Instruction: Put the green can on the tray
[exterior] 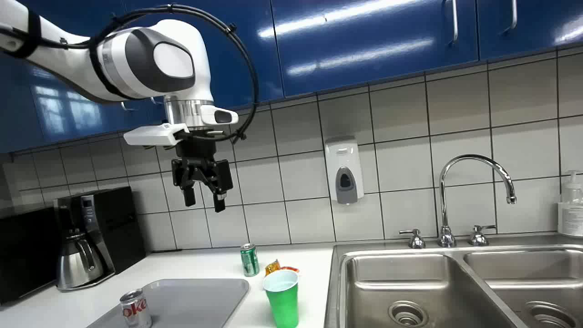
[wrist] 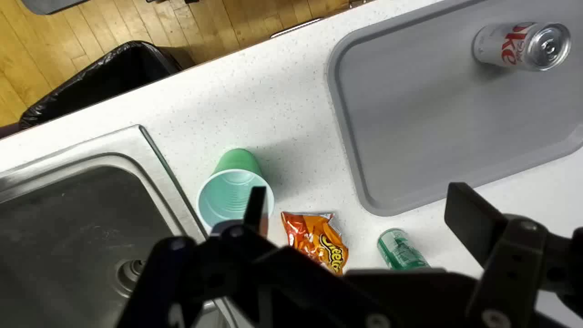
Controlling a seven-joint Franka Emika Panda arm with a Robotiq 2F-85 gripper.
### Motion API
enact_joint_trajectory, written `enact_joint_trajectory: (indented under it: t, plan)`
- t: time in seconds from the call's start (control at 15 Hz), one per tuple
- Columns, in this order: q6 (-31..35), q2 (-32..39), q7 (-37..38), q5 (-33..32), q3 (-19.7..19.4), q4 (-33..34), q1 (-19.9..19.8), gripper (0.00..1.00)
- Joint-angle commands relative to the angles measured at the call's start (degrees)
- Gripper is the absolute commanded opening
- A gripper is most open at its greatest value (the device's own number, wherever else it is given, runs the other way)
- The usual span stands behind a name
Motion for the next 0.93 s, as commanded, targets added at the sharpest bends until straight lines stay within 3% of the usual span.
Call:
enact_joint_trajectory:
  t: [0.0,0.87]
  plan:
    - [-0.2,0.1,-0.3,0.3,0.5,0.1,-0.6,1.00]
    - [2.8,2.2,-1.6,-0.4,0.7,-0.4,-0.3,1.00]
